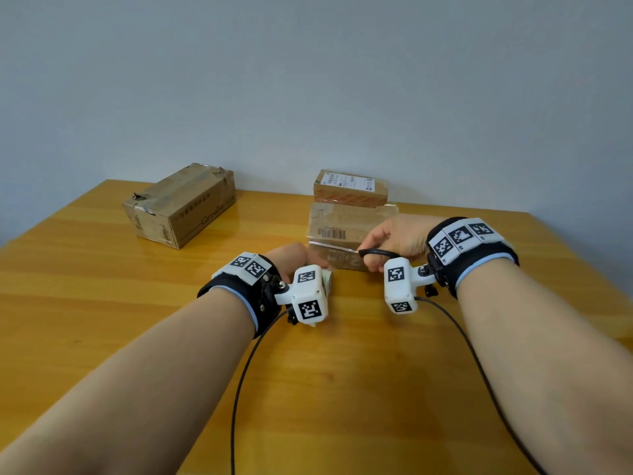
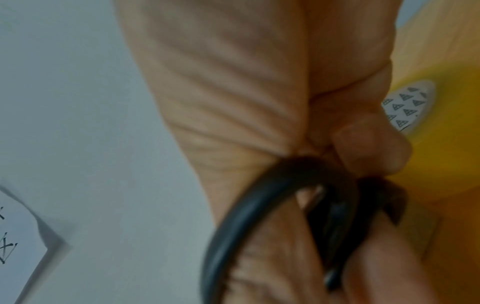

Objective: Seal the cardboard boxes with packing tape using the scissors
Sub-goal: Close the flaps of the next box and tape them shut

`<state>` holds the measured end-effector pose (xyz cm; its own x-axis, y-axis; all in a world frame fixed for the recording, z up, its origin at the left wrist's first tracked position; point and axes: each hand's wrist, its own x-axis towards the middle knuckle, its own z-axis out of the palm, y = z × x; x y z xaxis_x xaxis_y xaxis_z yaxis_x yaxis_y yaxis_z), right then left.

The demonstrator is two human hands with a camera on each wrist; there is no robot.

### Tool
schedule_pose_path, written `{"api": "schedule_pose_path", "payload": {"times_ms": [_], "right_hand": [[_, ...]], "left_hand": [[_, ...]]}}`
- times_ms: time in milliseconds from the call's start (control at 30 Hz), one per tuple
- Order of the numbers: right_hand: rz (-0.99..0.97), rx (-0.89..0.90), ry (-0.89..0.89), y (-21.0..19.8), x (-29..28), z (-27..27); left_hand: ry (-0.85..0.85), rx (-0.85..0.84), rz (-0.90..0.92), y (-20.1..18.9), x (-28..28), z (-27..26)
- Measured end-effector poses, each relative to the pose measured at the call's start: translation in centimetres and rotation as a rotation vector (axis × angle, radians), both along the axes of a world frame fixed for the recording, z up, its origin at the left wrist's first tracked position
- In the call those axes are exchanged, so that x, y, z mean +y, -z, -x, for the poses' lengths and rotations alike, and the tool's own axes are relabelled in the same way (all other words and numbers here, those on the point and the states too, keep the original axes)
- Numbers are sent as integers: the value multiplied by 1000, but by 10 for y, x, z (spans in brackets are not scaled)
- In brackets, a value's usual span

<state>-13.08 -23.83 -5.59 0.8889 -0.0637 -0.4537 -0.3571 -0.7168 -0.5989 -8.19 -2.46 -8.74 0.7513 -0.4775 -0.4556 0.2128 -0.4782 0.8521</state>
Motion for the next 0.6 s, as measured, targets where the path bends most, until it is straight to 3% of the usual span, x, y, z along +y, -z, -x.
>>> {"api": "schedule_pose_path", "payload": {"times_ms": [133,333,600], "right_hand": [[-12,62,-27,4,5,-1],[179,140,-71,26,13,8],[602,55,-126,26,39,19]], "left_hand": [[14,33,10,0,4,2],[-101,190,51,-1,28,0],[-142,327,113,-6,48,0]]}}
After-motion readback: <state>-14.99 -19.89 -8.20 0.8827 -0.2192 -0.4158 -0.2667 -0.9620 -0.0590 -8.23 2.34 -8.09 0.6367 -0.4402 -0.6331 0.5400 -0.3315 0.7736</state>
